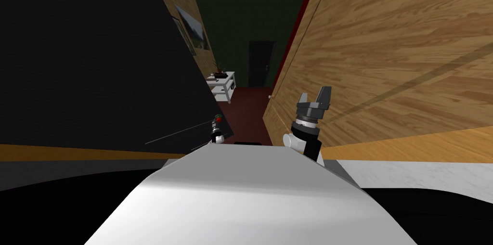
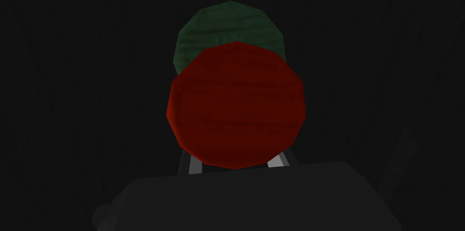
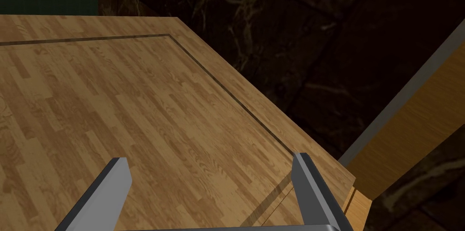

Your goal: Push the door open

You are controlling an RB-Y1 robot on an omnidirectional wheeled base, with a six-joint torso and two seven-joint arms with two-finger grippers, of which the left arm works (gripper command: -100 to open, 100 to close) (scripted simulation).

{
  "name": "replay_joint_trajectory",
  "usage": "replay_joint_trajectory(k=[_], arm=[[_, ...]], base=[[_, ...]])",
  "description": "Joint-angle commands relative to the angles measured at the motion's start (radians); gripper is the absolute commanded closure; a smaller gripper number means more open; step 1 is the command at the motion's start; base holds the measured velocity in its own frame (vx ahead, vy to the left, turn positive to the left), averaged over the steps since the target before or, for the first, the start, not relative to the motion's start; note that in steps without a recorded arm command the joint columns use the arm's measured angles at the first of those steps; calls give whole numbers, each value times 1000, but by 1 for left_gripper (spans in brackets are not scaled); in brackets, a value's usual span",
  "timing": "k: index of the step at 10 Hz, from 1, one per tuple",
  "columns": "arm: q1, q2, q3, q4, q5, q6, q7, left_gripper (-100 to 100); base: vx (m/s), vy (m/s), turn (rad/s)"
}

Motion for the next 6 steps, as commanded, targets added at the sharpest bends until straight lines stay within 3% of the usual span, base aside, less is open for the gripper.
replay_joint_trajectory(k=[1, 2, 5, 6], arm=[[-14, 3, 3, -3, 5, -13, 30, 100], [-14, -3, 10, -8, 18, -12, 69, 100], [-14, -3, 10, -8, 18, -12, 72, 100], [-14, -10, 16, -12, 30, -12, 113, 100]], base=[[39, 18, -7], [40, 27, -20], [20, 9, -6], [22, 7, -12]])
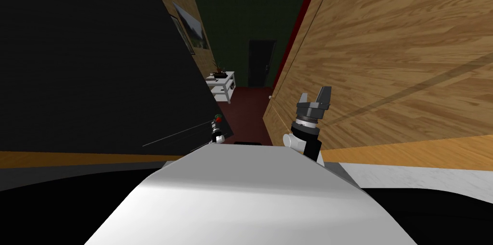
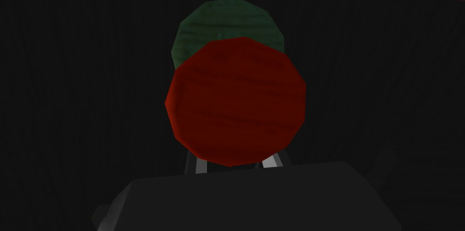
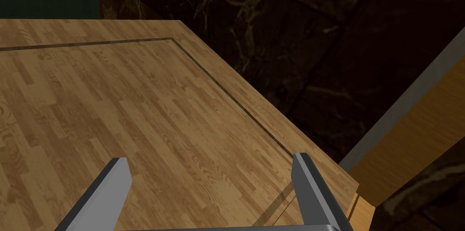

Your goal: Push the door open

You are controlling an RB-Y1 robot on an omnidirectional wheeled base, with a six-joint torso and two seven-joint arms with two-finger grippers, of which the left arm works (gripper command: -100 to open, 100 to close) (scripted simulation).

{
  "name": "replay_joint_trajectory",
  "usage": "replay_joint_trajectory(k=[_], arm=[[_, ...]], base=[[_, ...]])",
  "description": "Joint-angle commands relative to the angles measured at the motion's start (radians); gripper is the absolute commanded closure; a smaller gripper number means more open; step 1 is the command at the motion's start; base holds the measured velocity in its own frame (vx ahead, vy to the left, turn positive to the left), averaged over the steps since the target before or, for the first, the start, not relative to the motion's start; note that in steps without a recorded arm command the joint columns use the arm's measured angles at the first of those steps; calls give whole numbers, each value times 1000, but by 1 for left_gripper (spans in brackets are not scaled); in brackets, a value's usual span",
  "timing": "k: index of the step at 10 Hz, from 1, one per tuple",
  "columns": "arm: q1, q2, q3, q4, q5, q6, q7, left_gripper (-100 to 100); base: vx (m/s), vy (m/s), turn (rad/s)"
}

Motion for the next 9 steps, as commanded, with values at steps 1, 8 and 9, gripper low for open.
replay_joint_trajectory(k=[1, 8, 9], arm=[[-2, -1, 2, -33, 5, -2, 23, 100], [-2, -27, 28, -51, 52, 0, 190, 100], [-2, -34, 35, -55, 64, 1, 229, 100]], base=[[28, 15, -21], [49, 28, -23], [34, 13, -17]])
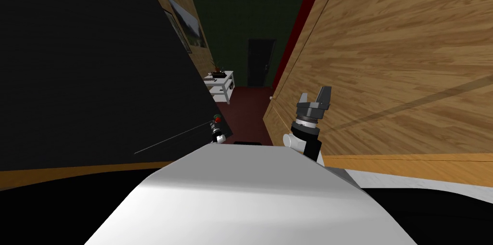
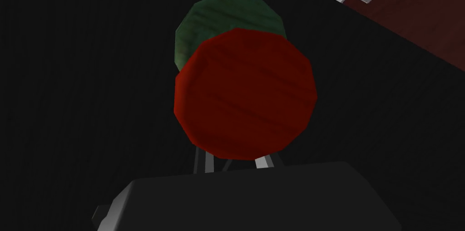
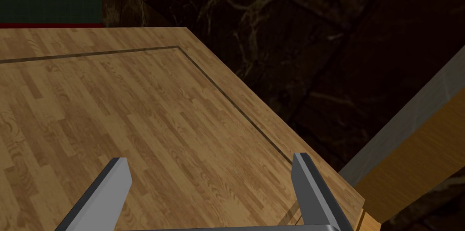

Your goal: Push the door open

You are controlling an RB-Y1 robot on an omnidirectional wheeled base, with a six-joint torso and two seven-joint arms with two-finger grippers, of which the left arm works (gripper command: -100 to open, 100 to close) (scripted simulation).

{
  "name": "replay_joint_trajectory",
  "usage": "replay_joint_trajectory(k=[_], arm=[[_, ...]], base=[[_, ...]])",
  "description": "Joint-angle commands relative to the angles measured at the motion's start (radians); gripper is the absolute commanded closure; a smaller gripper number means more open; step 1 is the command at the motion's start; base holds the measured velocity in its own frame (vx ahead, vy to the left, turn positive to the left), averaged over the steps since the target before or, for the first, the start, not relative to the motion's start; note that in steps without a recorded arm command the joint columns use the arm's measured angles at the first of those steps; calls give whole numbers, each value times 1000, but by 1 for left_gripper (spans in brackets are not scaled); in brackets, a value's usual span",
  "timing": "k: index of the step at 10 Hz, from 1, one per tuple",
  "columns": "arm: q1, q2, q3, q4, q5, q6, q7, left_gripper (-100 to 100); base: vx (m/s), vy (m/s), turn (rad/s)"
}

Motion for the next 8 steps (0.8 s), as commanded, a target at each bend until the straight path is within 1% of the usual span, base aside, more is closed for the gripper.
replay_joint_trajectory(k=[1, 2, 3, 4, 5, 6, 8], arm=[[2, -4, 0, -43, 3, -4, 26, 100], [2, -10, 6, -47, 14, -4, 65, 100], [2, -10, 6, -47, 14, -4, 68, 100], [2, -17, 12, -52, 25, -3, 107, 100], [2, -24, 18, -56, 36, -3, 134, 100], [2, -24, 18, -56, 36, -3, 151, 100], [2, -24, 18, -56, 36, -3, 151, 100]], base=[[30, 18, -12], [38, 25, -23], [34, 16, -27], [32, 22, -29], [58, 46, -25], [49, 26, -16], [15, 1, -2]])
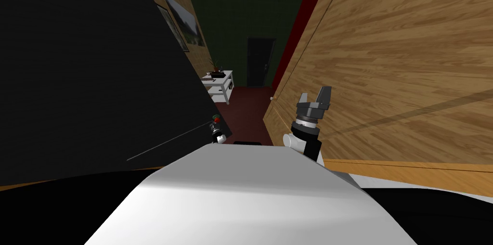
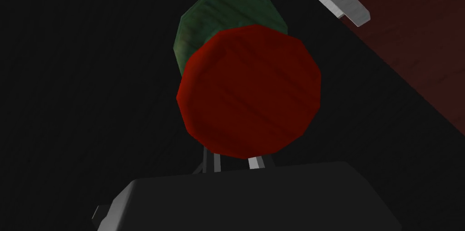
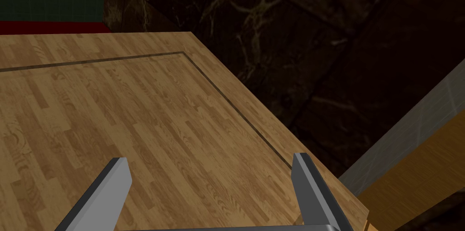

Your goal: Push the door open

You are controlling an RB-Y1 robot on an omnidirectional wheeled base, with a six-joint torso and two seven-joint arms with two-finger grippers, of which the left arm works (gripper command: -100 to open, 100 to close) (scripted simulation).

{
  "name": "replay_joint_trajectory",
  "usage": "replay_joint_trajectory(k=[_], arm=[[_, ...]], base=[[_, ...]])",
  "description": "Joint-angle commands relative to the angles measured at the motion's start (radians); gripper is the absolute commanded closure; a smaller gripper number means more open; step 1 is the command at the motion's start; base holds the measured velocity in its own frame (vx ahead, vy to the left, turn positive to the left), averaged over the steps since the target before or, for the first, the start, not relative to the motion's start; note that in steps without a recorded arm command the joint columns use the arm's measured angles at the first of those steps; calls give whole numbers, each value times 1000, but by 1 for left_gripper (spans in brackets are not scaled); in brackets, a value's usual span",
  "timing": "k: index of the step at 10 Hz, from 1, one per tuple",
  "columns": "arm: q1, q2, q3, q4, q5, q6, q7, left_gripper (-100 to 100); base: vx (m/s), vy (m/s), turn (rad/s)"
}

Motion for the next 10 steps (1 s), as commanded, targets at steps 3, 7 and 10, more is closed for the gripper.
replay_joint_trajectory(k=[3, 7, 10], arm=[[-16, -10, 10, -25, 20, -14, 83, 100], [-16, -10, 10, -25, 20, -14, 83, 100], [-16, -16, 16, -29, 30, -14, 124, 100]], base=[[39, 21, -22], [4, 3, -1], [7, 4, -5]])
